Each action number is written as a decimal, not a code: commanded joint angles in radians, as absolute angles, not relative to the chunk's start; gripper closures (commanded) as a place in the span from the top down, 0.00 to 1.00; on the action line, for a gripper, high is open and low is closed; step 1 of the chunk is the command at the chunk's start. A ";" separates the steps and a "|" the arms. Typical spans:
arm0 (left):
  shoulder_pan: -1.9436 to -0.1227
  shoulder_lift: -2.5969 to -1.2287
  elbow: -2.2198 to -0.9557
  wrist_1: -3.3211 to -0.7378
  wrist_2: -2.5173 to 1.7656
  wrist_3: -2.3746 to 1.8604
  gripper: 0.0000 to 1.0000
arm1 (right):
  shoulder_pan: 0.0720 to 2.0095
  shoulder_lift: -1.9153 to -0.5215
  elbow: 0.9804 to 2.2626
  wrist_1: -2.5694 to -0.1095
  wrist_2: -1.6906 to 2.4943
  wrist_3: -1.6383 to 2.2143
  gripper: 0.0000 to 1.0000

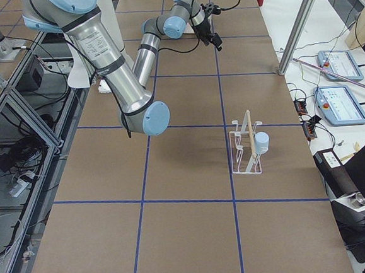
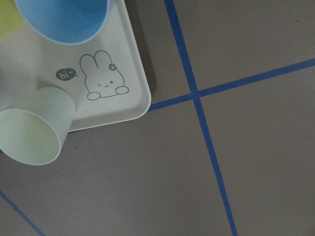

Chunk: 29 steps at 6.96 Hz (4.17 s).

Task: Transfer IKEA cup to right arm and place on rack

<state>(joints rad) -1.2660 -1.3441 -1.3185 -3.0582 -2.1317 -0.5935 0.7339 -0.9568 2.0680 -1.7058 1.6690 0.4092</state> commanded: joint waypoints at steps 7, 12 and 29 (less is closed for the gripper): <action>-1.129 -1.367 -1.302 -3.091 -2.052 -0.644 0.54 | 0.733 -0.969 2.066 -1.706 1.669 0.408 1.00; -1.124 -1.367 -1.301 -3.093 -2.052 -0.644 0.00 | 0.733 -0.968 2.063 -1.706 1.669 0.408 1.00; -0.896 -1.948 -1.916 -2.623 -2.214 -1.831 0.00 | 0.483 -1.066 1.928 -0.758 1.548 0.351 1.00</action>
<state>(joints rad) -0.9886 -1.9075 -1.9178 -2.6269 -2.3005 -1.7834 0.4975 -1.0604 1.9284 -0.8206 1.5499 0.3569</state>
